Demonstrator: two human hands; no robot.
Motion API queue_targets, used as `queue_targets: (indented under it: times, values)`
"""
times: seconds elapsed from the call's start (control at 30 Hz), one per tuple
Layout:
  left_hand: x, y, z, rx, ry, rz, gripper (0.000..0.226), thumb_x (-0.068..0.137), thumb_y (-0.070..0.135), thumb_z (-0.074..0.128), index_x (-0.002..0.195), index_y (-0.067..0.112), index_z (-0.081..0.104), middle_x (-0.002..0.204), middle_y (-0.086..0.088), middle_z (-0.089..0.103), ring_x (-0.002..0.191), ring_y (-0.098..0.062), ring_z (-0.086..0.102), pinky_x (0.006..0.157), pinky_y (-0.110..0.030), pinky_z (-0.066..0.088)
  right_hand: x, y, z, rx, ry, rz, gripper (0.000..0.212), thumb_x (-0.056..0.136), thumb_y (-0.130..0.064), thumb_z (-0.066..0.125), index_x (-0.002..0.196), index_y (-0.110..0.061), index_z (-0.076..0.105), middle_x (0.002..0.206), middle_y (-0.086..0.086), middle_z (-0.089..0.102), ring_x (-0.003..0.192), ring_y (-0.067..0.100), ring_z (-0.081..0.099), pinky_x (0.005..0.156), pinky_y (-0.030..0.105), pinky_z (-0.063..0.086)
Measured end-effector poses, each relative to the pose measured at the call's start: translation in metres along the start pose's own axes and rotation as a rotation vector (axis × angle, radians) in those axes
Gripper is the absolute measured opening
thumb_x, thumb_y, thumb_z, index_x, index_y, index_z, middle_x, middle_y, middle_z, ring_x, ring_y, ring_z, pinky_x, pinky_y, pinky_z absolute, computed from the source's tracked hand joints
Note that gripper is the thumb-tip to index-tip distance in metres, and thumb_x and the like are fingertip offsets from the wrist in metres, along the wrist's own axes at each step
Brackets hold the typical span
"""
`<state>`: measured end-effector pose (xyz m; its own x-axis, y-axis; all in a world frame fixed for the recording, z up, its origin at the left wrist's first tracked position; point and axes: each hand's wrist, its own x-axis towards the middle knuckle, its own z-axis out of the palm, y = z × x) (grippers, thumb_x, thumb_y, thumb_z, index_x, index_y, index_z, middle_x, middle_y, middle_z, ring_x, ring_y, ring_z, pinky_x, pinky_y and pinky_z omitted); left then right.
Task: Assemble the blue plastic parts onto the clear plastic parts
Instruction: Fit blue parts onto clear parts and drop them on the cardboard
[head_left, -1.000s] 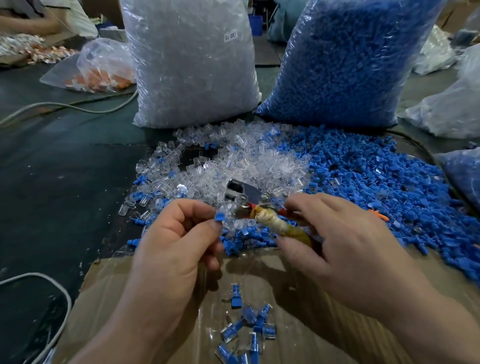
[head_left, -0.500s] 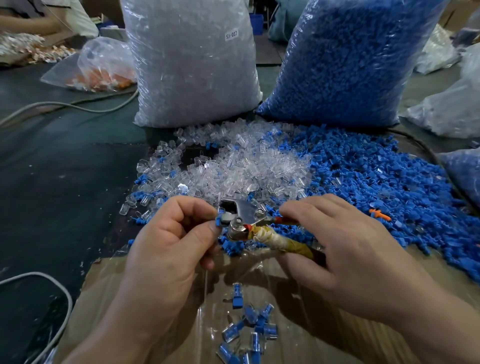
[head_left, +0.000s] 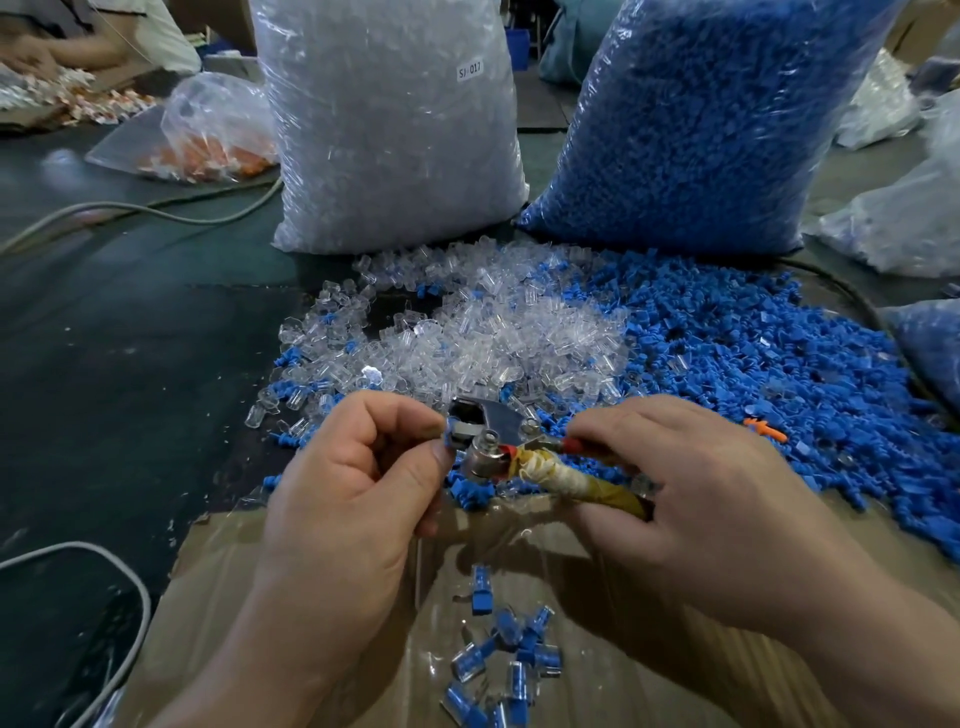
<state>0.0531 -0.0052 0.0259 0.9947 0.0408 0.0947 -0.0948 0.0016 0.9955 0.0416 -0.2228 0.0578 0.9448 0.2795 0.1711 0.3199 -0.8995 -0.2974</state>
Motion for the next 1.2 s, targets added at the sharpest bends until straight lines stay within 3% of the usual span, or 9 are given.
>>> queue_targets:
  times: [0.2, 0.33, 0.43, 0.57, 0.73, 0.9, 1.0, 1.1, 1.2]
  values:
    - [-0.003, 0.003, 0.006, 0.020, -0.064, -0.245, 0.033, 0.089, -0.003, 0.063, 0.073, 0.026, 0.068, 0.050, -0.005, 0.054, 0.038, -0.012, 0.046, 0.036, -0.016, 0.040, 0.014, 0.027, 0.006, -0.217, 0.065, 0.248, 0.063, 0.075, -0.072, 0.041, 0.122, -0.033, 0.057, 0.102, -0.011, 0.060, 0.097, 0.016, 0.050, 0.083, 0.036, 0.040]
    - [-0.004, 0.005, 0.011, 0.163, -0.115, -0.234, 0.034, 0.091, 0.005, 0.066, 0.076, 0.036, 0.069, 0.052, -0.002, 0.061, 0.040, -0.009, 0.051, 0.040, -0.014, 0.044, 0.023, 0.031, 0.011, -0.283, -0.041, 0.284, 0.071, 0.070, -0.076, 0.039, 0.125, -0.033, 0.054, 0.112, -0.005, 0.058, 0.109, 0.021, 0.044, 0.092, 0.039, 0.034]
    - [-0.004, 0.004, 0.011, 0.182, -0.088, -0.218, 0.033, 0.091, 0.008, 0.067, 0.080, 0.040, 0.069, 0.054, -0.003, 0.064, 0.041, -0.008, 0.053, 0.042, -0.015, 0.046, 0.021, 0.029, 0.009, -0.259, -0.006, 0.273, 0.069, 0.074, -0.075, 0.041, 0.127, -0.033, 0.053, 0.121, -0.004, 0.055, 0.115, 0.023, 0.040, 0.099, 0.041, 0.030]
    - [-0.007, 0.001, 0.011, 0.252, -0.084, -0.165, 0.028, 0.091, 0.014, 0.068, 0.085, 0.042, 0.068, 0.059, 0.000, 0.067, 0.044, -0.007, 0.056, 0.043, -0.016, 0.047, 0.009, -0.001, 0.012, -0.109, 0.228, 0.030, 0.045, 0.088, -0.060, 0.045, 0.114, -0.028, 0.062, 0.108, -0.009, 0.062, 0.104, 0.015, 0.053, 0.092, 0.040, 0.044]
    - [-0.015, 0.000, 0.013, 0.431, -0.077, 0.018, 0.016, 0.079, 0.037, 0.064, 0.093, 0.045, 0.065, 0.067, 0.007, 0.070, 0.053, -0.014, 0.064, 0.049, -0.034, 0.056, 0.005, -0.025, 0.026, -0.112, 0.168, -0.250, 0.013, 0.091, -0.033, 0.059, 0.089, -0.022, 0.063, 0.085, -0.003, 0.061, 0.081, 0.021, 0.055, 0.075, 0.035, 0.039]
    - [-0.018, 0.007, 0.013, 0.335, -0.111, 0.079, 0.021, 0.077, 0.056, 0.060, 0.091, 0.042, 0.067, 0.065, 0.002, 0.068, 0.049, -0.013, 0.059, 0.044, -0.026, 0.050, 0.004, -0.023, 0.026, -0.036, 0.224, -0.250, 0.025, 0.097, -0.031, 0.045, 0.082, -0.017, 0.059, 0.077, 0.000, 0.056, 0.073, 0.023, 0.049, 0.068, 0.038, 0.041]
    - [-0.015, 0.008, 0.008, 0.286, -0.137, -0.025, 0.039, 0.071, 0.066, 0.051, 0.083, 0.033, 0.067, 0.056, -0.001, 0.061, 0.045, -0.008, 0.052, 0.041, -0.020, 0.044, 0.003, -0.024, 0.025, -0.005, 0.268, -0.291, 0.025, 0.097, -0.027, 0.047, 0.084, -0.013, 0.063, 0.080, 0.002, 0.059, 0.075, 0.025, 0.052, 0.070, 0.041, 0.044]
    - [-0.012, 0.007, 0.003, 0.225, -0.300, -0.180, 0.046, 0.079, 0.067, 0.049, 0.073, 0.023, 0.063, 0.055, 0.000, 0.054, 0.048, -0.013, 0.049, 0.045, -0.022, 0.043, 0.003, -0.031, 0.023, -0.011, 0.289, -0.349, 0.026, 0.097, -0.025, 0.047, 0.085, -0.011, 0.064, 0.082, 0.004, 0.060, 0.076, 0.025, 0.053, 0.071, 0.042, 0.044]
    - [-0.012, 0.007, 0.000, 0.185, -0.346, -0.056, 0.044, 0.088, 0.069, 0.053, 0.072, 0.028, 0.062, 0.055, 0.006, 0.051, 0.047, -0.006, 0.045, 0.043, -0.019, 0.039, 0.000, -0.038, 0.021, 0.124, 0.226, -0.265, 0.028, 0.096, -0.027, 0.046, 0.074, -0.014, 0.057, 0.071, -0.002, 0.053, 0.068, 0.019, 0.048, 0.064, 0.036, 0.040]
